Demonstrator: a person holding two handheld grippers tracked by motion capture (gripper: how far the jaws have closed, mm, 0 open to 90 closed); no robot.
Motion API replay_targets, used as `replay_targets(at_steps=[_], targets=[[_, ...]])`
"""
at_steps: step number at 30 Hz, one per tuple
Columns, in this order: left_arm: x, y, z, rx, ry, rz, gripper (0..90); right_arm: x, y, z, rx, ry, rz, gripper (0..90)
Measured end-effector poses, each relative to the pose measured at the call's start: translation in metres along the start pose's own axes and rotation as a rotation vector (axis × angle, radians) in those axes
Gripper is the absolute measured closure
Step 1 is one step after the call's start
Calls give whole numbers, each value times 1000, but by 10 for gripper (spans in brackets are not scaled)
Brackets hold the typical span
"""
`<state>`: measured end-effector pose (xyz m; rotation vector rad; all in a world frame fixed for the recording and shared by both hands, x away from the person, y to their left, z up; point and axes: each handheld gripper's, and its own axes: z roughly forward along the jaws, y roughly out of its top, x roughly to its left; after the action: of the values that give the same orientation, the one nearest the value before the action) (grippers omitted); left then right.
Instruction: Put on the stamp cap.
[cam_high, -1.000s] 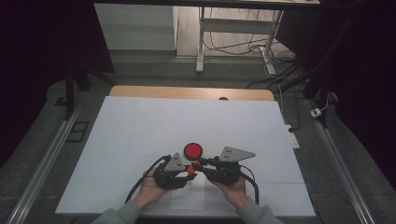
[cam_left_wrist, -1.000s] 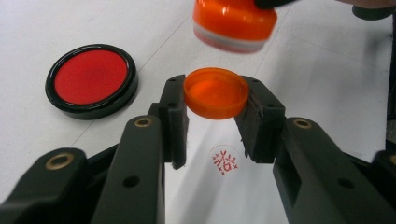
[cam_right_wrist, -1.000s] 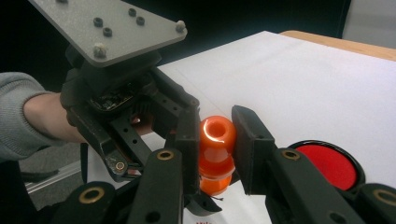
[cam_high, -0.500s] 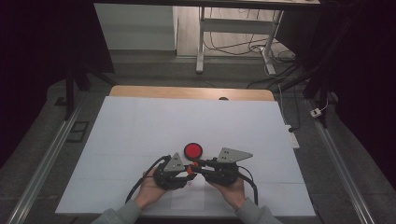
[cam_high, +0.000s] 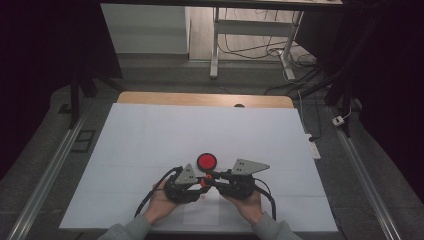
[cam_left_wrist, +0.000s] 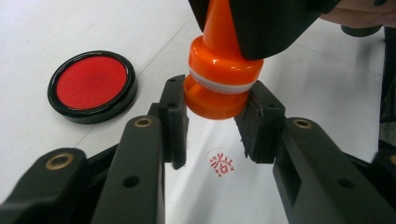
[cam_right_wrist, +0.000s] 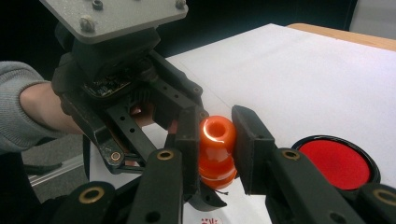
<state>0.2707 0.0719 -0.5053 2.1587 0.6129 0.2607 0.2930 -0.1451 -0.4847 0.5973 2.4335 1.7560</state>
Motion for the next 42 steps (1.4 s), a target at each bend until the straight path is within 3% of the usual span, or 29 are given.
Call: replay_targets(at_steps=[42], targets=[[-2,0,-1,3,0,11,644,1,-3,3,16,-2,-11,722]])
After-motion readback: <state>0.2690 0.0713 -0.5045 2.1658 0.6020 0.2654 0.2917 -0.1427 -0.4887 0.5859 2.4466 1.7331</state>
